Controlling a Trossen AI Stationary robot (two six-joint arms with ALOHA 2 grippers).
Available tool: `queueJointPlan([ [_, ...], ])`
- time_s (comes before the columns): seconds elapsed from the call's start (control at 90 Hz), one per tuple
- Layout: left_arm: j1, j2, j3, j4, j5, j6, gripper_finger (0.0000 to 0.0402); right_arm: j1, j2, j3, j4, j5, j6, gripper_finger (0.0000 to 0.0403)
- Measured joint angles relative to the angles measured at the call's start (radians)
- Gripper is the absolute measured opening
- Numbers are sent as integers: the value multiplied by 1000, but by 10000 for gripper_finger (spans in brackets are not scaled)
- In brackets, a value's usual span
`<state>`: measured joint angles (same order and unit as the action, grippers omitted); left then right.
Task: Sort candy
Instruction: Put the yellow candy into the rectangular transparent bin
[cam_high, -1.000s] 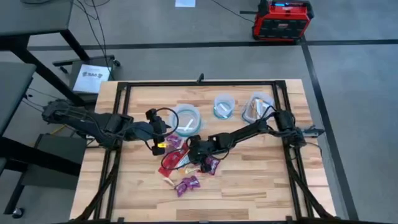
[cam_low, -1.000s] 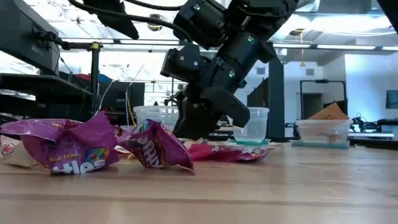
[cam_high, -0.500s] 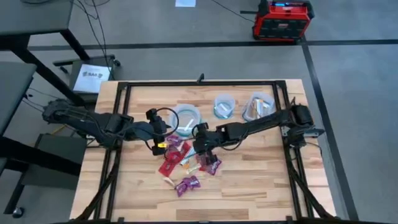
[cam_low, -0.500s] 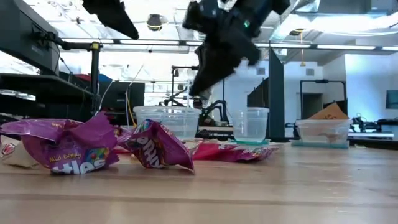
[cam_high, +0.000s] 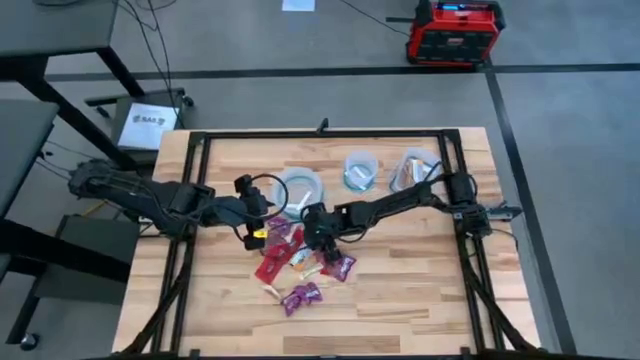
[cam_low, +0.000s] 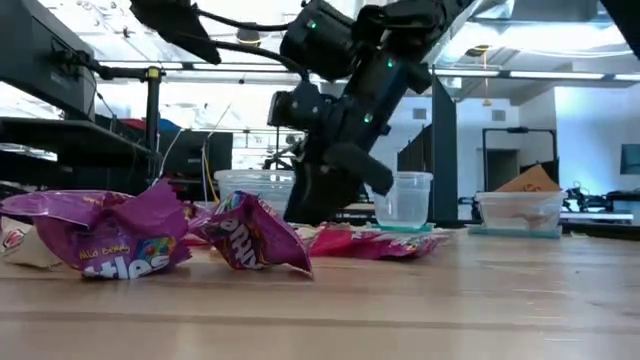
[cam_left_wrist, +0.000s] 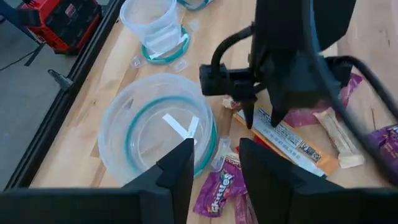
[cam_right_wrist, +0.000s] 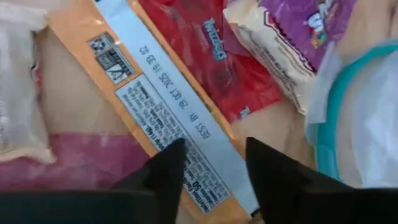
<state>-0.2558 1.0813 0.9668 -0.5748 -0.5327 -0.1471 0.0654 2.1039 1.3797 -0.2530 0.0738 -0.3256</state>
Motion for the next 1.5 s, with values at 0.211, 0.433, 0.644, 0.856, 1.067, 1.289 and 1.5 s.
queueJointPlan([
  [0.211, 0, 0, 0, -3, 0, 1, 114, -18, 37, 6, -12, -41, -4, 242],
  [0.433, 0, 0, 0, -3, -1, 1, 114, -39, 56, 7, -50, -192, 34, 211],
  [0.644, 0, 0, 0, -2, 0, -3, 114, -47, 57, 6, -69, -223, 38, 105],
  [0.856, 0, 0, 0, -3, 0, -13, 114, -33, 18, 1, -87, -206, 28, 10],
  [1.067, 0, 0, 0, -3, 0, -15, 114, 7, -147, -7, -239, -91, 26, 2],
  [1.289, 0, 0, 0, -3, 0, -17, 114, -14, -422, -4, -556, 54, 101, 1],
  [1.5, -1, 0, 0, -3, 0, -17, 114, -148, -666, -82, -773, 214, 262, 0],
])
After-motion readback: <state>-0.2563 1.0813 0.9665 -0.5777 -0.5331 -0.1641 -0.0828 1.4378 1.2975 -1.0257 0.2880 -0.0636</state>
